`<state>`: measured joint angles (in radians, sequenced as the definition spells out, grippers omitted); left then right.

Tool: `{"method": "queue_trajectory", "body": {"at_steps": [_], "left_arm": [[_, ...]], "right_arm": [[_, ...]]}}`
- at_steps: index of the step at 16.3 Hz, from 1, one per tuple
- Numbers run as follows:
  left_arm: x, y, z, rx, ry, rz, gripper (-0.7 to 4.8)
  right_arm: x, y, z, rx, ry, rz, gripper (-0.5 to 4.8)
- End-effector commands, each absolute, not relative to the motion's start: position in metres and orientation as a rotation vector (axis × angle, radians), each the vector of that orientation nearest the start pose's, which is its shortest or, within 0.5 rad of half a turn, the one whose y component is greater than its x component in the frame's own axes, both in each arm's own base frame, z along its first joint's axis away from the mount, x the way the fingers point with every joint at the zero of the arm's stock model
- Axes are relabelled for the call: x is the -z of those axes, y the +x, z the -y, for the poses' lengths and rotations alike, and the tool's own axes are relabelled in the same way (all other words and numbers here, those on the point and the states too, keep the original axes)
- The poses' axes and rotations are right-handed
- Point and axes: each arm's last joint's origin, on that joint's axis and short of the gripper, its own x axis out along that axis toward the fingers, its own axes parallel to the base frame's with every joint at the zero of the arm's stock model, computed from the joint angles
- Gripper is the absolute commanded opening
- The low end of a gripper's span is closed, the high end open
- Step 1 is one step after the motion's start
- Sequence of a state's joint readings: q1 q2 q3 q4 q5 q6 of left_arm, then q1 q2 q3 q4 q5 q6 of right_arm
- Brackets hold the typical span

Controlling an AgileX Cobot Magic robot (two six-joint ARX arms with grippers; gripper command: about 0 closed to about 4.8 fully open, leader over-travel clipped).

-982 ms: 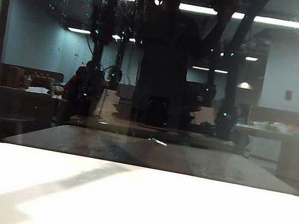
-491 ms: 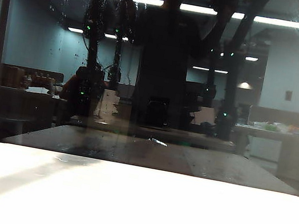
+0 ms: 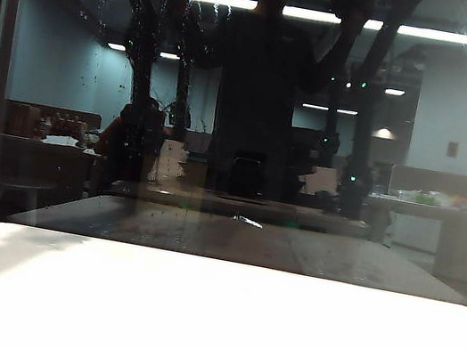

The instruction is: Reach upward to find where there is water on the glass, pick up the sponge from the table, dry the water, and finally place the sponge back on the table.

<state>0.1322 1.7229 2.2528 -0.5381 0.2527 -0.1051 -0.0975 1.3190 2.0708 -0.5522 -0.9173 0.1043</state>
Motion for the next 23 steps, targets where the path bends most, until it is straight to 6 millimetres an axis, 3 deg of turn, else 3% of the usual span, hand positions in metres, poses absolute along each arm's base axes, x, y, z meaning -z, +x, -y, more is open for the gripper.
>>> {"method": "queue_trajectory", "body": {"at_steps": [1, 4, 7, 13, 17, 19, 23], "left_arm": [[-0.542, 0.328, -0.034, 0.206, -0.108, -0.023, -0.05], [-0.548, 0.316, -0.015, 0.367, -0.106, -0.029, -0.06], [-0.559, 0.290, 0.001, 0.466, -0.084, -0.029, -0.06], [-0.576, 0.204, 0.008, 0.479, -0.015, 0.002, -0.06], [-0.548, 0.172, 0.011, 0.453, 0.001, -0.056, -0.06], [-0.521, 0.162, 0.019, 0.489, 0.006, -0.120, -0.06], [-0.492, 0.147, 0.029, 0.532, 0.022, -0.186, -0.05]], "right_arm": [[-0.589, 0.174, -0.006, -0.827, -0.008, 0.149, -0.06], [-0.589, 0.174, -0.006, -0.827, -0.009, 0.149, -0.06], [-0.590, 0.172, -0.006, -0.822, -0.010, 0.153, -0.06], [-0.589, 0.165, -0.006, -0.754, 0.010, 0.135, -0.06], [-0.584, 0.162, -0.006, -0.731, 0.018, 0.109, -0.06], [-0.576, 0.150, -0.006, -0.681, -0.014, 0.096, -0.06], [-0.549, 0.123, -0.014, -0.641, -0.061, 0.045, -0.06]]}}
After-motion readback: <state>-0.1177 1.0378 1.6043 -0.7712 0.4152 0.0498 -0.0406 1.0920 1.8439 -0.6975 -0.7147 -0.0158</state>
